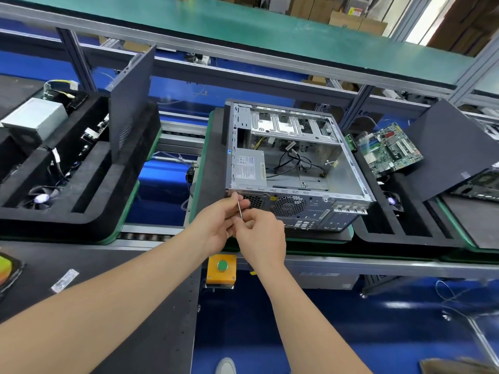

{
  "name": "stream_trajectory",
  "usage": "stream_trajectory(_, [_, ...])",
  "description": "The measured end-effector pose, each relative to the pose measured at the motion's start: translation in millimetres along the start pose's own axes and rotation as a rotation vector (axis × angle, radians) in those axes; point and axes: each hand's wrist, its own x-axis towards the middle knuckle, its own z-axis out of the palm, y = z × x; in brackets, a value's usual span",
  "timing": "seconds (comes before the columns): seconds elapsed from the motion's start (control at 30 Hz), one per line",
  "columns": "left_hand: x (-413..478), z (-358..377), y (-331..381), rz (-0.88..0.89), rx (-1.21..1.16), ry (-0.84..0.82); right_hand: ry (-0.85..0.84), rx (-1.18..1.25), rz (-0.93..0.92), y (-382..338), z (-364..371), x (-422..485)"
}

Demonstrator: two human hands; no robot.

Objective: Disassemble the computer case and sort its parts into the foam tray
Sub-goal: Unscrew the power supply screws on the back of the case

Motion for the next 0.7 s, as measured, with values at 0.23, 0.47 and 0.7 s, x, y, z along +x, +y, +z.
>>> stream_trajectory(0.23, [0,3,-3,-0.005,-0.041,0.023,-0.036,0.094,-0.037,2,0,-1])
stream_trajectory(0.47, [-2,5,-7,0.001,0.002,0.029,-0.081,0.138,-0.046,13,0,0])
stream_trajectory(0.7, [-4,24,-15,0.025,0.048,0.083,-0.114,0.236,-0.12,44,-2,6])
